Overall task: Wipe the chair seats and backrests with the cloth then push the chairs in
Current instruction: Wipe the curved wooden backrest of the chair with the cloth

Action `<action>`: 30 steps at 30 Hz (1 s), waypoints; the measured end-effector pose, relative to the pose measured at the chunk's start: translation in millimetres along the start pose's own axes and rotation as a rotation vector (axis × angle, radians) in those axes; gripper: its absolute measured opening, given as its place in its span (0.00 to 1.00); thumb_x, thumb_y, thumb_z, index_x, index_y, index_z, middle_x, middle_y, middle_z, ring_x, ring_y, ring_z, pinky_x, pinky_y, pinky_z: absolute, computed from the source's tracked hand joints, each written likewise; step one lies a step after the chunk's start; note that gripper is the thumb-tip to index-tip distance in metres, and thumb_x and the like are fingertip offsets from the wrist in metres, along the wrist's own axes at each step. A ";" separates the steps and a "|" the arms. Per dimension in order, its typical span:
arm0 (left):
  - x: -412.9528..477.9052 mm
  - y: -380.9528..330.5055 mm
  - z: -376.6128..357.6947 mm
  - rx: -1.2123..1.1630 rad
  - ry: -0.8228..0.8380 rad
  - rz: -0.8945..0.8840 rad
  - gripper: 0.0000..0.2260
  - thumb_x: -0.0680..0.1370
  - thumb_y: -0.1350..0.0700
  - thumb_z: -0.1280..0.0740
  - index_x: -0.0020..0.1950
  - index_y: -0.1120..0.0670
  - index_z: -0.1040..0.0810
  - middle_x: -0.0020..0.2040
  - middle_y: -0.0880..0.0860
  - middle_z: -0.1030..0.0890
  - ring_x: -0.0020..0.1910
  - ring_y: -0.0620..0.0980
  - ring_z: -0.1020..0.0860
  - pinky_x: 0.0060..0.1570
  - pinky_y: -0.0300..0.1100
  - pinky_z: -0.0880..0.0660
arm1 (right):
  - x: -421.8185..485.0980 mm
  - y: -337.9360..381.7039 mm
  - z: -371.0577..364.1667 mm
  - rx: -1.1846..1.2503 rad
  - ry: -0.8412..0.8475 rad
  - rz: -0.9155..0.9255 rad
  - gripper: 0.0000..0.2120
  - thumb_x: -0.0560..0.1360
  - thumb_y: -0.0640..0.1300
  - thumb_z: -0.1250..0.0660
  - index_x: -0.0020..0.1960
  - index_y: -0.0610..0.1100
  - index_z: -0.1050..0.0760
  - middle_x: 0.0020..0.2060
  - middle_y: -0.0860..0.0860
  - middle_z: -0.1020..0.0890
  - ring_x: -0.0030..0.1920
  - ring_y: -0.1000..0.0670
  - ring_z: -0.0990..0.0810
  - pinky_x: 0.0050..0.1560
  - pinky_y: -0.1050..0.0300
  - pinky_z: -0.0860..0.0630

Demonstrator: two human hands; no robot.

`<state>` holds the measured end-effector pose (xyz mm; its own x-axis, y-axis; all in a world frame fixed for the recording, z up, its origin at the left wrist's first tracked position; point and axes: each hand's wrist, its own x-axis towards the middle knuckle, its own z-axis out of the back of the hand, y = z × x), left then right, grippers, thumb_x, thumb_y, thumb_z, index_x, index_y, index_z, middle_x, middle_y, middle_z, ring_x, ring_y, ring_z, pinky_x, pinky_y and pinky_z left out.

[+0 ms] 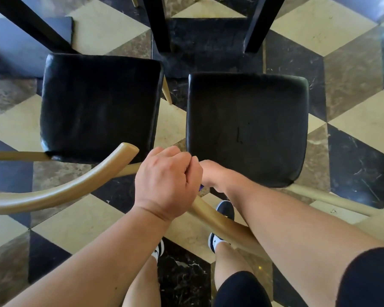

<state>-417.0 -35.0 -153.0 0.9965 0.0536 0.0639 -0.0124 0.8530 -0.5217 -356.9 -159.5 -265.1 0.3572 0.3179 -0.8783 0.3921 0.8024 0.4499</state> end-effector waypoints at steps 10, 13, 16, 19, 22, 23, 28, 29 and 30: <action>14.1 -2.6 5.8 -0.722 -0.002 0.807 0.07 0.86 0.52 0.38 0.53 0.43 0.21 0.41 0.43 0.17 0.37 0.42 0.19 0.39 0.42 0.21 | -138.7 1.1 4.0 0.637 -0.040 0.174 0.13 0.82 0.38 0.36 0.53 0.48 0.13 0.42 0.48 0.12 0.39 0.54 0.16 0.40 0.59 0.22; 16.5 4.0 6.2 -0.723 0.050 0.809 0.08 0.86 0.49 0.39 0.53 0.40 0.21 0.43 0.43 0.17 0.42 0.40 0.18 0.43 0.43 0.22 | -154.1 19.7 -2.1 0.325 -0.300 0.388 0.13 0.79 0.43 0.33 0.59 0.54 0.15 0.49 0.61 0.13 0.50 0.62 0.16 0.51 0.68 0.23; 20.9 8.8 10.7 -0.747 0.116 0.825 0.09 0.87 0.48 0.39 0.54 0.39 0.20 0.45 0.45 0.16 0.44 0.40 0.17 0.46 0.46 0.19 | -163.8 38.6 -10.7 0.028 -0.514 0.665 0.09 0.77 0.43 0.31 0.55 0.49 0.14 0.47 0.59 0.15 0.51 0.62 0.20 0.52 0.73 0.30; 23.1 11.0 13.3 -0.744 0.171 0.806 0.09 0.87 0.48 0.39 0.54 0.39 0.20 0.42 0.45 0.16 0.39 0.42 0.17 0.44 0.47 0.16 | -168.4 45.1 -21.2 -0.083 -0.557 0.722 0.03 0.77 0.44 0.28 0.49 0.46 0.18 0.44 0.55 0.21 0.46 0.56 0.23 0.49 0.64 0.27; 22.2 8.8 14.0 -0.693 0.142 0.773 0.08 0.87 0.49 0.38 0.54 0.40 0.20 0.42 0.48 0.16 0.36 0.43 0.18 0.40 0.47 0.17 | -169.6 43.3 -36.3 -0.127 -0.638 0.657 0.12 0.76 0.46 0.28 0.58 0.47 0.24 0.49 0.54 0.20 0.51 0.54 0.24 0.55 0.55 0.25; 21.5 7.3 14.0 -0.690 0.132 0.764 0.07 0.87 0.49 0.38 0.54 0.40 0.20 0.42 0.49 0.16 0.36 0.45 0.18 0.40 0.47 0.16 | -169.0 43.0 -42.6 -0.156 -0.685 0.611 0.17 0.75 0.48 0.28 0.62 0.48 0.26 0.52 0.54 0.20 0.53 0.53 0.25 0.59 0.53 0.26; 20.3 5.7 16.8 -0.626 0.116 0.707 0.06 0.87 0.48 0.38 0.53 0.40 0.22 0.42 0.48 0.16 0.39 0.48 0.17 0.42 0.50 0.18 | -160.8 50.6 -60.8 -0.319 -0.842 0.452 0.24 0.72 0.56 0.34 0.64 0.47 0.30 0.57 0.50 0.27 0.61 0.45 0.32 0.70 0.41 0.32; 20.9 6.9 16.7 -0.613 0.120 0.689 0.06 0.87 0.48 0.38 0.53 0.40 0.22 0.43 0.48 0.16 0.40 0.48 0.17 0.43 0.50 0.18 | -159.1 52.1 -61.0 -0.281 -0.819 0.459 0.23 0.72 0.56 0.34 0.63 0.46 0.31 0.58 0.49 0.29 0.61 0.45 0.31 0.68 0.42 0.30; 21.4 8.4 16.5 -0.598 0.125 0.669 0.07 0.86 0.48 0.38 0.52 0.40 0.22 0.43 0.47 0.16 0.41 0.47 0.17 0.44 0.50 0.18 | -157.7 53.1 -60.5 -0.232 -0.786 0.467 0.23 0.72 0.55 0.33 0.63 0.46 0.32 0.61 0.49 0.30 0.61 0.45 0.29 0.64 0.45 0.26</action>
<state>-397.2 -18.1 -141.9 0.7984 0.3546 -0.4866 -0.5824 0.2498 -0.7736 -443.6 -136.5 -112.5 0.9383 0.2683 -0.2184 -0.0829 0.7872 0.6111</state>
